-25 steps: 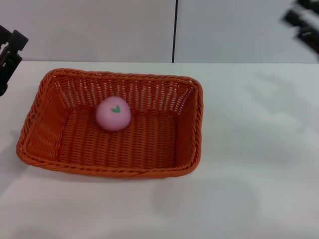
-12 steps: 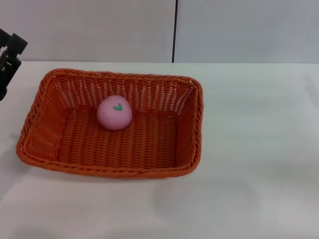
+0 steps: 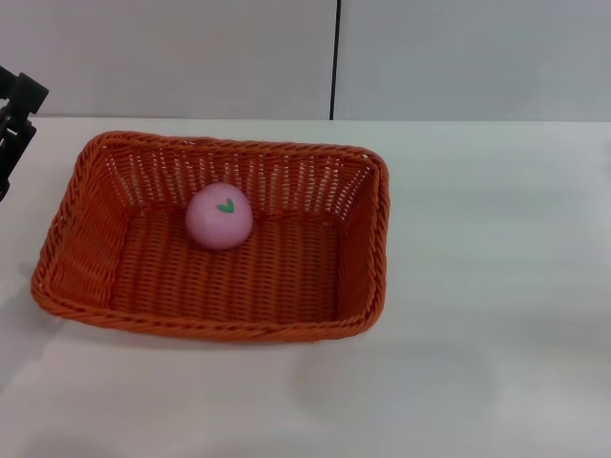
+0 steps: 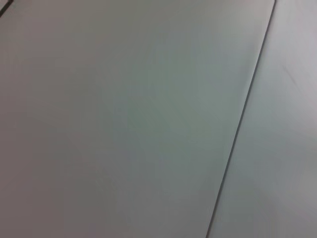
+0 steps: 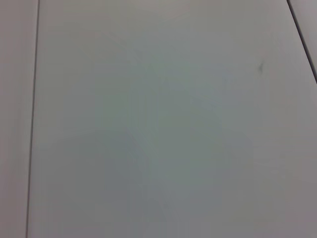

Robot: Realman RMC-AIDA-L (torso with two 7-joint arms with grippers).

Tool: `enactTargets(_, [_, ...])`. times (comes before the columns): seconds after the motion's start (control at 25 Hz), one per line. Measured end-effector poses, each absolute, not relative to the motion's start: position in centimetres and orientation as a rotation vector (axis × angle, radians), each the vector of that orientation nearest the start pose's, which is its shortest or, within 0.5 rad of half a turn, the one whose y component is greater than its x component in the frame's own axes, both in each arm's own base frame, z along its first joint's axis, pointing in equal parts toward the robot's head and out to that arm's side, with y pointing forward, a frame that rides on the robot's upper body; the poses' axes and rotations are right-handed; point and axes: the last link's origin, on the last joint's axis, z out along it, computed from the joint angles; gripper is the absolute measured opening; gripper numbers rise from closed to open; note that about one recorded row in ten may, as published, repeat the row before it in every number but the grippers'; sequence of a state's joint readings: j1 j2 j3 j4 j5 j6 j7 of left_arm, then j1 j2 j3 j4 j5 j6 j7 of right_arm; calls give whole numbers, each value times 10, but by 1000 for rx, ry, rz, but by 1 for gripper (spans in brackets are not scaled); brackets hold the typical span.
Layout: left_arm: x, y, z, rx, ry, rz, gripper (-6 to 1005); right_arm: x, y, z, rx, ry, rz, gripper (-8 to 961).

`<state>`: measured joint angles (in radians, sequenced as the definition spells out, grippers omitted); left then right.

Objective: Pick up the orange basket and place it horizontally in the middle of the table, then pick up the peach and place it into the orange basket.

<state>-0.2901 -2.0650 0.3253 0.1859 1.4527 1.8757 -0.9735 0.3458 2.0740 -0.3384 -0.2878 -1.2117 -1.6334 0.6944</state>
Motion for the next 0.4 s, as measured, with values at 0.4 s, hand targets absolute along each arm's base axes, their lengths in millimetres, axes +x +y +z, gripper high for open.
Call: enactTargets(0.4, [-314,234,45,-1779,-586,-1504,596,334,286,80,-1526,374,1123,505])
